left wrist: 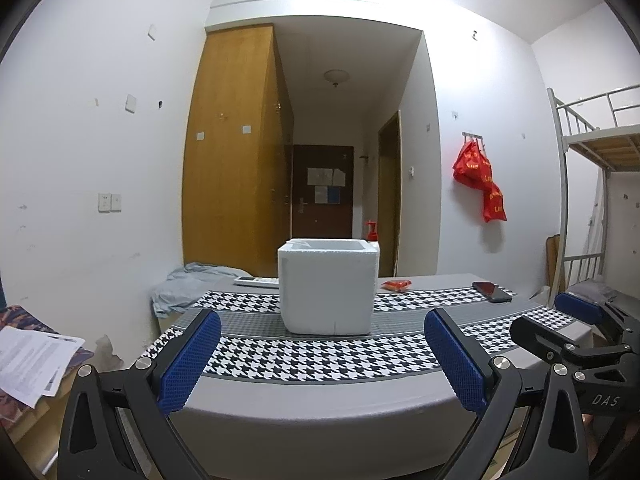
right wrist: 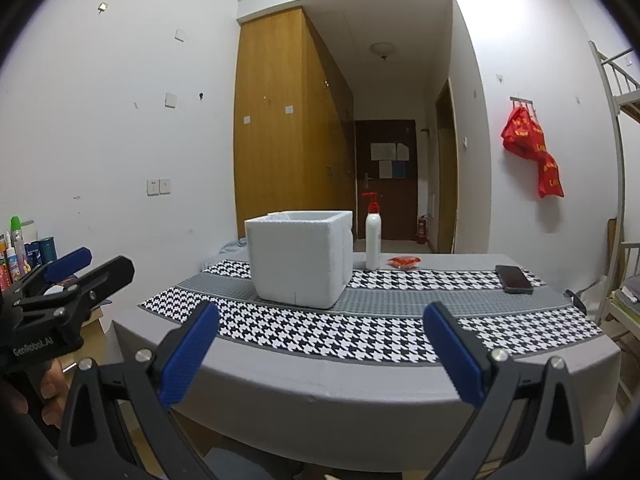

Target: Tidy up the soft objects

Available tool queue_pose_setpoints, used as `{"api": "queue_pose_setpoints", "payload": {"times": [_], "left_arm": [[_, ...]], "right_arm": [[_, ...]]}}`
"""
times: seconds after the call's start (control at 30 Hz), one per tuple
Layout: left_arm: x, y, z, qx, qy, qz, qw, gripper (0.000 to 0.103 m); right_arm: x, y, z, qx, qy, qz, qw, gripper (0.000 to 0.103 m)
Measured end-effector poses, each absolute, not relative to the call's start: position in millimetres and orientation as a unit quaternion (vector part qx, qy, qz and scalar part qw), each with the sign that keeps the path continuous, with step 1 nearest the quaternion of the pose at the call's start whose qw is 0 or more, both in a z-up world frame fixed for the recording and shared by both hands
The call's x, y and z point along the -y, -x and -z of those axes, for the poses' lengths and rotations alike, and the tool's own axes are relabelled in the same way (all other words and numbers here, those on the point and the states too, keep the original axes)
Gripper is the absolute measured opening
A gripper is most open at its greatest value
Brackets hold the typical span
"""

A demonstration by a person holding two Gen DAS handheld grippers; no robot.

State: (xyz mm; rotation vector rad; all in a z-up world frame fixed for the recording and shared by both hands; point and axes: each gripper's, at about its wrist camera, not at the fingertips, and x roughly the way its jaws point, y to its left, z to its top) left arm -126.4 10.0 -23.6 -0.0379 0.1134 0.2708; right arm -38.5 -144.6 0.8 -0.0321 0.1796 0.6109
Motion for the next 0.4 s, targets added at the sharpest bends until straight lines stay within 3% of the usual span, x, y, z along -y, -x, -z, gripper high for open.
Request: {"api": "queue_pose_setpoints", "payload": {"times": [0.4], "left_arm": [[-6.3, 124.1, 24.6, -0.060, 0.015, -0.126, 0.990, 0.102]], "right_arm": [[145.2, 36.2, 0.4, -0.094, 0.019, -0.300, 0.949, 0.103]]}}
